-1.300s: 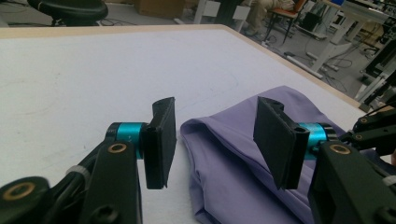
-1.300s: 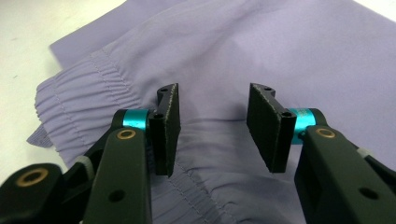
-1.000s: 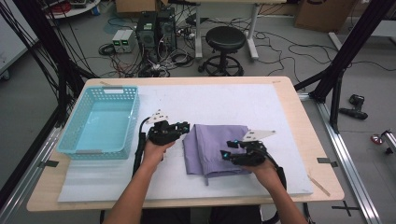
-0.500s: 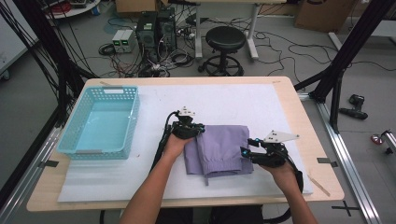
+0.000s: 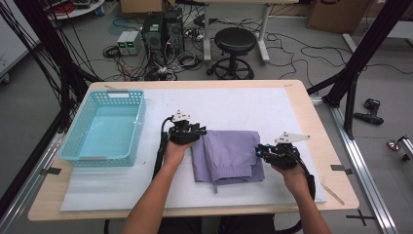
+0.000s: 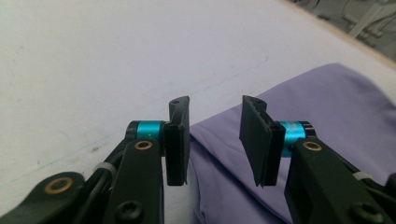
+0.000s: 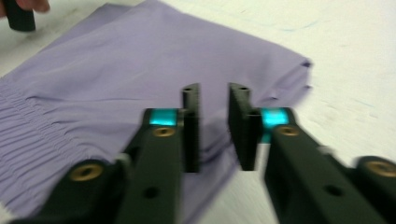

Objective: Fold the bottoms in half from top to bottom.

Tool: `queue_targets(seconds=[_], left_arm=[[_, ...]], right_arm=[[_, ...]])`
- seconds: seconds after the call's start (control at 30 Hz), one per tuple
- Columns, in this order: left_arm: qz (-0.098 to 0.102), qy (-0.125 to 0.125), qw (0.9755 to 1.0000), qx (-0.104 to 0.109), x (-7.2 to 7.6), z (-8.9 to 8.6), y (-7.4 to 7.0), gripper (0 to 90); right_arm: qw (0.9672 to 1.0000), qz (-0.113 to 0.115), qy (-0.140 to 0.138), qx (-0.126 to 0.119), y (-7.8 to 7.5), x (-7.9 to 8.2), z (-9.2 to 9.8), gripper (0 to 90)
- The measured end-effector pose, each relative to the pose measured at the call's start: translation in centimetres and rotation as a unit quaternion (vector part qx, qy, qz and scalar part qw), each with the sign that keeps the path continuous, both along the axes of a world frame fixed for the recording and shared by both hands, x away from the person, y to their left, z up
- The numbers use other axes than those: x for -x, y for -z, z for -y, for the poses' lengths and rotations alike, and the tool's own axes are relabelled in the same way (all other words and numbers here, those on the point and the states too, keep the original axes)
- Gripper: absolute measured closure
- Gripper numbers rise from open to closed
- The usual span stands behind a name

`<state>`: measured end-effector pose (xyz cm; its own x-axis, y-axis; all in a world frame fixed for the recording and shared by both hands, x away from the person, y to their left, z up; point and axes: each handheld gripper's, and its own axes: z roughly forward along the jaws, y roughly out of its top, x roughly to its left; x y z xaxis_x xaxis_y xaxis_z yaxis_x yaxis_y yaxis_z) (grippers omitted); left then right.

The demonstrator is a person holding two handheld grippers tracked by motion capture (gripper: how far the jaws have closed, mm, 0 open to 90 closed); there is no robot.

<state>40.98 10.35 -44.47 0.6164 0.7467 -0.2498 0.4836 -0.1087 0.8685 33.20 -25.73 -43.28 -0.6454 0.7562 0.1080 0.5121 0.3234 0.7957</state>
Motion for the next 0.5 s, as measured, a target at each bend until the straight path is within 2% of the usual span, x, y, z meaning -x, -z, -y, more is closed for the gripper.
queue_targets(seconds=[0.07, 0.17, 0.27, 0.33, 0.43, 0.5], left_arm=[[0.009, 0.001, 0.9999, 0.014, 0.4, -0.7, -0.2, 61.4], [0.014, 0.006, 0.9996, 0.024, 0.7, -1.3, -0.7, 58.4], [0.025, 0.008, 0.9988, 0.041, 1.1, -1.9, -1.2, 55.8], [0.025, 0.009, 0.9986, 0.045, 1.1, -2.0, -1.3, 55.0], [0.034, 0.012, 0.998, 0.051, 1.5, -2.3, -1.6, 54.8], [0.037, 0.012, 0.9978, 0.053, 1.8, -2.6, -1.6, 55.9]], right_arm=[[0.9998, -0.01, -0.013, 0.008, 0.2, -0.6, -0.7, 79.7], [0.9992, -0.021, -0.018, 0.031, 0.8, -1.2, -1.7, 79.6], [0.9978, -0.03, -0.013, 0.058, 1.3, -1.4, -1.7, 79.6], [0.9961, -0.033, -0.003, 0.082, 1.6, -1.5, -1.4, 79.8], [0.9963, -0.027, 0.009, 0.081, 1.4, -1.4, -0.7, 78.3], [0.9979, -0.019, 0.01, 0.061, 1.0, -1.0, -0.2, 78.1]])
